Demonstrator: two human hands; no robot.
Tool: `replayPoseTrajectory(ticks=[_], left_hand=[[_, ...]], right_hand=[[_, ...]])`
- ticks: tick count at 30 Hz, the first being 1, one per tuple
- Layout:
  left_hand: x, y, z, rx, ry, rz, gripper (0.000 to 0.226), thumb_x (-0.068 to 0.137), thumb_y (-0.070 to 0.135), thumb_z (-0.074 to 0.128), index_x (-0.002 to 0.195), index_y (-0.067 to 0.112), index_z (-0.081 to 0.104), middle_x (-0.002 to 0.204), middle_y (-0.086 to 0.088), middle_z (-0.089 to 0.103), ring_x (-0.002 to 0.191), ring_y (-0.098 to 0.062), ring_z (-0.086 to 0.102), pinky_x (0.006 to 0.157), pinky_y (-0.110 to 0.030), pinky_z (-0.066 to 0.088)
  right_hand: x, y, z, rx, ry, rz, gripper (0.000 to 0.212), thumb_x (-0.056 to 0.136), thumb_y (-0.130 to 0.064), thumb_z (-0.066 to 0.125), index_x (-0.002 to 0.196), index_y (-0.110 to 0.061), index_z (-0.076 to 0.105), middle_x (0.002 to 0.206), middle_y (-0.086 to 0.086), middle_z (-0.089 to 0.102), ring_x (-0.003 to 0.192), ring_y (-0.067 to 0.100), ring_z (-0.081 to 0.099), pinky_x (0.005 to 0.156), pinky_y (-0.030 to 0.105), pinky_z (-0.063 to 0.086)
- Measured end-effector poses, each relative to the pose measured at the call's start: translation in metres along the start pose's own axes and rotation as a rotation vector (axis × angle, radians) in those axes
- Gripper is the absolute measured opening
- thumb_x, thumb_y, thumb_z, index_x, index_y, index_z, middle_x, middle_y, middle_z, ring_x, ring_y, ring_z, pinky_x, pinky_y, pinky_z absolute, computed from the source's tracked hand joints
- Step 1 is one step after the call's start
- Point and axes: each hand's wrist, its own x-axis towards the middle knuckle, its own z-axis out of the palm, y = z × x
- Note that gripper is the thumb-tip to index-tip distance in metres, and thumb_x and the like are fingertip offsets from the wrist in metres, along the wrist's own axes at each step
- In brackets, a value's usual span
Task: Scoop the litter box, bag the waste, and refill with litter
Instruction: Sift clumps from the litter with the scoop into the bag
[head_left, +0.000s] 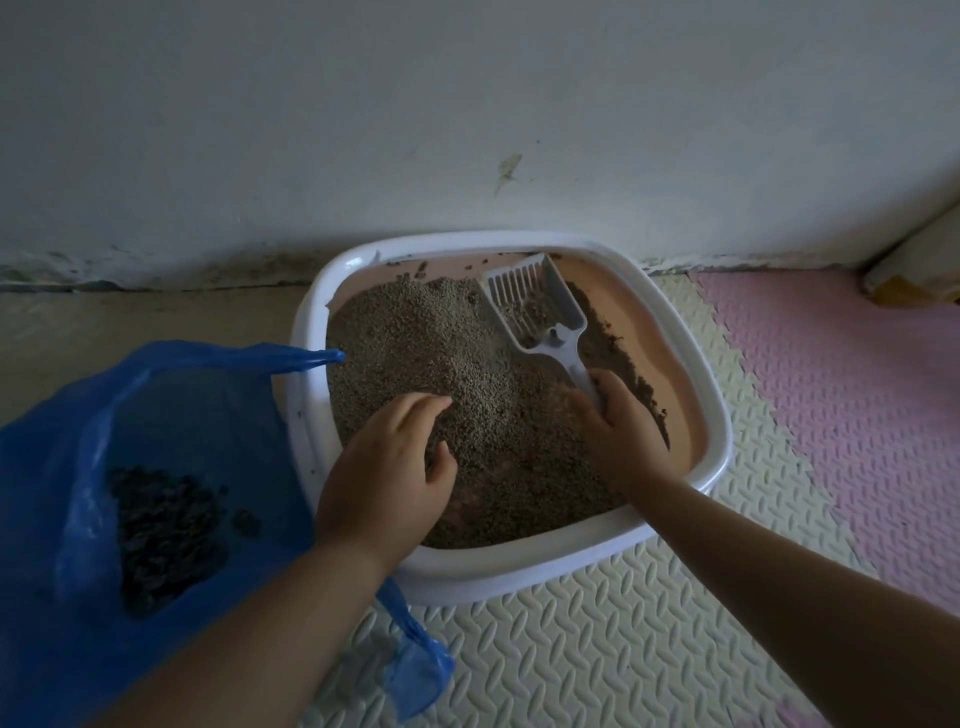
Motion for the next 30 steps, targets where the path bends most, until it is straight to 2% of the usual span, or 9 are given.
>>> replayPoseTrajectory(ticks=[3, 11, 14, 17, 20, 22, 24, 26, 30], left_hand=[[0.0, 0.0, 0.0, 0.002, -0.001, -0.004, 0.04, 0.09, 0.021, 0.053, 0.13, 0.02, 0.054, 0.127, 0.007, 0.054, 0.116, -0.012, 0.052, 0.085, -0.022, 0.042], [0.0, 0.001, 0.001, -0.003, -0.003, -0.022, 0.04, 0.09, 0.021, 0.054, 0.13, 0.02, 0.054, 0.127, 0.008, 0.054, 0.114, -0.011, 0.051, 0.082, -0.02, 0.038], [0.001, 0.001, 0.001, -0.003, 0.015, -0.02, 0.039, 0.089, 0.02, 0.055, 0.128, 0.018, 0.056, 0.125, 0.006, 0.056, 0.113, -0.012, 0.053, 0.082, -0.021, 0.038], [0.001, 0.0, 0.003, -0.002, 0.025, -0.035, 0.04, 0.088, 0.019, 0.056, 0.128, 0.017, 0.055, 0.125, 0.004, 0.056, 0.114, -0.014, 0.052, 0.086, -0.024, 0.042], [0.001, -0.002, 0.005, 0.026, 0.068, -0.033, 0.039, 0.087, 0.019, 0.055, 0.126, 0.015, 0.056, 0.122, 0.001, 0.058, 0.112, -0.017, 0.053, 0.093, -0.032, 0.045], [0.002, -0.003, 0.006, 0.059, 0.098, -0.028, 0.039, 0.086, 0.021, 0.052, 0.123, 0.013, 0.058, 0.119, 0.0, 0.059, 0.111, -0.019, 0.054, 0.095, -0.034, 0.044], [0.003, -0.003, 0.006, 0.089, 0.123, -0.033, 0.042, 0.084, 0.023, 0.049, 0.123, 0.012, 0.058, 0.12, -0.002, 0.059, 0.113, -0.02, 0.053, 0.098, -0.036, 0.042], [0.001, -0.003, 0.006, 0.116, 0.156, -0.061, 0.045, 0.082, 0.021, 0.049, 0.124, 0.01, 0.058, 0.123, -0.003, 0.057, 0.116, -0.022, 0.05, 0.101, -0.038, 0.039], [-0.001, -0.004, 0.008, 0.138, 0.244, -0.16, 0.049, 0.079, 0.011, 0.057, 0.128, 0.006, 0.054, 0.131, -0.01, 0.052, 0.124, -0.027, 0.045, 0.106, -0.044, 0.034]], right_hand=[[0.002, 0.001, -0.007, -0.016, -0.003, 0.075, 0.015, 0.096, -0.043, 0.049, 0.094, -0.029, 0.056, 0.071, -0.01, 0.059, 0.059, 0.006, 0.054, 0.052, 0.025, 0.038], [0.036, 0.013, -0.014, -0.086, -0.11, 0.412, 0.051, 0.094, -0.054, 0.047, 0.074, -0.01, 0.063, 0.058, 0.002, 0.054, 0.049, 0.016, 0.047, 0.049, 0.025, 0.037], [0.055, 0.008, -0.011, -0.095, -0.132, 0.477, 0.051, 0.095, -0.053, 0.045, 0.076, -0.009, 0.06, 0.06, 0.004, 0.056, 0.047, 0.015, 0.048, 0.045, 0.021, 0.037], [0.083, 0.001, -0.003, -0.045, -0.133, 0.506, 0.035, 0.098, -0.037, 0.049, 0.081, -0.007, 0.057, 0.059, 0.003, 0.053, 0.036, 0.011, 0.046, 0.035, 0.022, 0.033], [0.107, -0.009, 0.007, -0.024, -0.109, 0.45, 0.021, 0.093, -0.025, 0.051, 0.097, -0.006, 0.06, 0.076, 0.004, 0.057, 0.06, 0.015, 0.053, 0.049, 0.025, 0.043], [0.11, -0.015, 0.015, -0.085, -0.165, 0.47, 0.015, 0.096, -0.02, 0.044, 0.099, -0.009, 0.055, 0.071, 0.005, 0.053, 0.057, 0.017, 0.049, 0.044, 0.026, 0.04], [0.103, -0.015, 0.023, -0.162, -0.2, 0.483, 0.022, 0.099, -0.017, 0.039, 0.102, -0.003, 0.057, 0.073, 0.011, 0.058, 0.057, 0.022, 0.054, 0.042, 0.026, 0.046], [0.093, -0.004, 0.029, -0.14, -0.155, 0.469, 0.029, 0.1, -0.024, 0.04, 0.111, -0.003, 0.057, 0.09, 0.013, 0.064, 0.072, 0.027, 0.063, 0.059, 0.034, 0.055], [0.075, 0.016, 0.028, -0.062, -0.032, 0.39, 0.036, 0.097, -0.037, 0.041, 0.124, -0.016, 0.053, 0.108, 0.006, 0.065, 0.092, 0.026, 0.063, 0.077, 0.041, 0.055]])
